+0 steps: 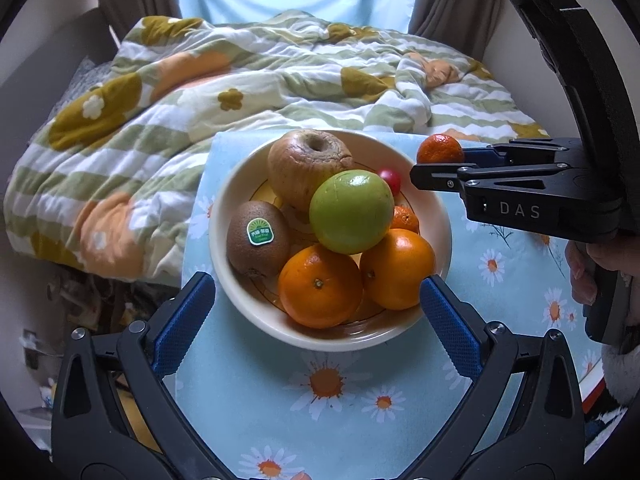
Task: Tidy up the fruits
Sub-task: 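Open the left gripper on the plate while the right gripper releases the tangerine beside it, then move both grippers back and close the left gripper on the green lime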
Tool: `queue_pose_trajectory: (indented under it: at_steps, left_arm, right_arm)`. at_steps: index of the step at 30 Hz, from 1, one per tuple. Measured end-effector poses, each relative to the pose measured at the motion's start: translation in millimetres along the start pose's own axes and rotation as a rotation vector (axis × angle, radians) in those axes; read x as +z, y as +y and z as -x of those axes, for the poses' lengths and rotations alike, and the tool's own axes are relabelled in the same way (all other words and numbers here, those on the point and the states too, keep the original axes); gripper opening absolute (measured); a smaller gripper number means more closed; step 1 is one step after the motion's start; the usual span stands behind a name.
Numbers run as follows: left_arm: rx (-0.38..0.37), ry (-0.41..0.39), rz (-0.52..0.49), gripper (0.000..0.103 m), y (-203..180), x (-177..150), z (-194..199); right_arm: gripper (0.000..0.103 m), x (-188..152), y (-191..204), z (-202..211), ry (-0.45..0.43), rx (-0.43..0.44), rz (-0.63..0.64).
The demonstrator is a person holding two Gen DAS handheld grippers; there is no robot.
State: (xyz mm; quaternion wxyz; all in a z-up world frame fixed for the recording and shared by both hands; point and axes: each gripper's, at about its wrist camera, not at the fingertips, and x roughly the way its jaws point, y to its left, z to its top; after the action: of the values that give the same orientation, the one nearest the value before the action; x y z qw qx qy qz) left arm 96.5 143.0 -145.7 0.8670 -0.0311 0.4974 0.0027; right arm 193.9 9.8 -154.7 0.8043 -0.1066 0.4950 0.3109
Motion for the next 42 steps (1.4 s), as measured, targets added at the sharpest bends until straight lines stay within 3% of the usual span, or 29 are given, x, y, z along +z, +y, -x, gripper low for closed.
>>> queue_pose_trajectory:
  at_steps: [6,8,10,12,17,19,31,42]
  left_arm:
    - [0.001,0.014,0.022,0.103,0,-4,-4]
    - [-0.002,0.016,0.026,0.103,0,-5,-3]
    - [0.002,0.015,0.025,0.103,1,-5,-1]
    - [0.005,0.018,0.026,0.103,1,-5,0]
    - [0.004,0.010,0.034,0.103,2,-3,8]
    - [0.007,0.005,0.027,0.103,2,-1,12]
    - [0.005,-0.074,-0.025,0.103,3,15,59]
    - [-0.063,-0.138,-0.124,0.103,-12,31,93]
  right_arm:
    - [0.034,0,-4,-11,0.028,0.012,-0.007]
    - [0.049,1,-4,-10,0.026,0.024,-0.014]
    - [0.076,2,-5,-7,0.012,0.030,-0.021]
    - [0.086,2,-6,-5,-0.003,0.019,-0.027]
    - [0.088,0,-10,0,-0.025,-0.007,-0.042]
    - [0.103,1,-9,5,-0.034,-0.014,-0.042]
    - [0.103,2,3,60,-0.096,-0.063,-0.083]
    - [0.103,-32,-4,134,-0.173,-0.193,-0.219]
